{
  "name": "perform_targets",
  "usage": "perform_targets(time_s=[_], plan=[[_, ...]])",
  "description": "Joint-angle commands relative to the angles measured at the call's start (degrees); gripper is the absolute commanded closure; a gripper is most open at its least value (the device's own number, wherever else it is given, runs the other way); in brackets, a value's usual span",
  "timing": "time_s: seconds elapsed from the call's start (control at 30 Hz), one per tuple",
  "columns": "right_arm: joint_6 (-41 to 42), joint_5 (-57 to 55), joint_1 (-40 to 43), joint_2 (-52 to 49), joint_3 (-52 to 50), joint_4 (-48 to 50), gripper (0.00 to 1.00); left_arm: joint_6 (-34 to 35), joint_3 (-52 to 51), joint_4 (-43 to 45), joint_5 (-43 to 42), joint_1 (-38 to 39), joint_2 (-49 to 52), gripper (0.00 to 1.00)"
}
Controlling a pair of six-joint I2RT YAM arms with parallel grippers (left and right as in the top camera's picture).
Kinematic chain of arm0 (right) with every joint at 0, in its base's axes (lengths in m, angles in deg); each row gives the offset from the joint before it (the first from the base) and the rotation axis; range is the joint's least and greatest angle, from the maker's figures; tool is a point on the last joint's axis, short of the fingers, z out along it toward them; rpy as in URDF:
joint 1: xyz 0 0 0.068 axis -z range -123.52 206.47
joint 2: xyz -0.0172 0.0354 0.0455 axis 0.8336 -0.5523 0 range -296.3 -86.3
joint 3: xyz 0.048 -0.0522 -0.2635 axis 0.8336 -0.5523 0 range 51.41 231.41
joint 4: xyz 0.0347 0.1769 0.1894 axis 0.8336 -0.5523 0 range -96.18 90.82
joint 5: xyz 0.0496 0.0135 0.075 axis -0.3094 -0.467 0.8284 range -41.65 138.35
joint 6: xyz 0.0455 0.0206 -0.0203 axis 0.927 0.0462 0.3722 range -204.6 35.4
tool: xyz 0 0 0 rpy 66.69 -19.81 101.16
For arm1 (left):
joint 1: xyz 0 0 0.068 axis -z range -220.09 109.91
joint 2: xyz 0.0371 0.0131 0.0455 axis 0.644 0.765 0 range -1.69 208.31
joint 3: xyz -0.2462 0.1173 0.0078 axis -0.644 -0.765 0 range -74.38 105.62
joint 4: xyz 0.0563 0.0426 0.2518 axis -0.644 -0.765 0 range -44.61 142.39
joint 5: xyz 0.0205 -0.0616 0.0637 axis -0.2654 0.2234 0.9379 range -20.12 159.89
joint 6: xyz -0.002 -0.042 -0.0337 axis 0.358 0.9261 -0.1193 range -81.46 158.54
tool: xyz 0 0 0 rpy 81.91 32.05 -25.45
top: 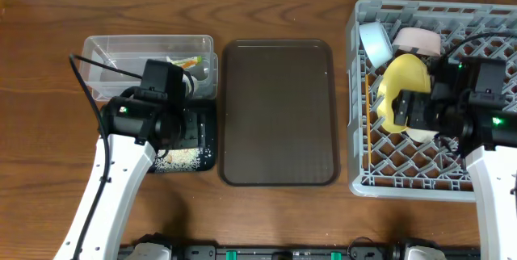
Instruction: Sort waste into correct bins and load items into the dishwasher rack
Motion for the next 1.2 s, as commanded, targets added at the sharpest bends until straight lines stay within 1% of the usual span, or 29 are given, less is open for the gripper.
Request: perform_targets(time_s=[0.0,0.13,0.23,0.27,0.33,0.43,0.5,0.6,0.93,1.17], plan=[[3.4,-2.8,0.6,3.2,-2.4,-1.1,0.12,-0.4,-1.7,-0.7,-0.3,0.2,-3.5,0.23],[3.8,-3.0,0.6,11.2,-8.4,1.1,0.12,0.2,-6.3,1.9,-0.1,0.2,-12.2,0.22],[3.8,-3.0,0.6,19.8,-15.2,5.8,0.11,0.4,-11.0,5.8,-0.1,0.2,-22.0,0.22],[3.8,-3.1,0.6,23.8,-18.0,8.0,0.01,1.0,-12.7,7.2,-0.1,0.2,-25.7,0.18],[3.8,-4.3,0.6,29.3,-21.5,10.9,0.01,1.2,-15.7,9.9,-0.1,0.2,-31.4,0.14],[3.8,-5.1,0.6,36.4,-25.7,12.8,0.01,1.2,-18.7,13.9,-0.1,0.2,-38.0,0.14],[3.8,-4.9,0.6,39.0,-27.0,12.6,0.01,1.2,-19.0,14.6,-0.1,0.2,-40.5,0.14],[3.8,-4.9,0.6,40.4,-27.3,10.2,0.01,1.2,-19.0,14.4,-0.1,0.2,-42.3,0.13],[3.8,-4.9,0.6,40.3,-27.4,1.9,0.01,1.2,-19.0,14.4,-0.1,0.2,-42.3,0.13],[3.8,-4.9,0.6,40.3,-27.4,1.1,0.01,1.2,-19.0,14.4,-0.1,0.2,-42.3,0.13]])
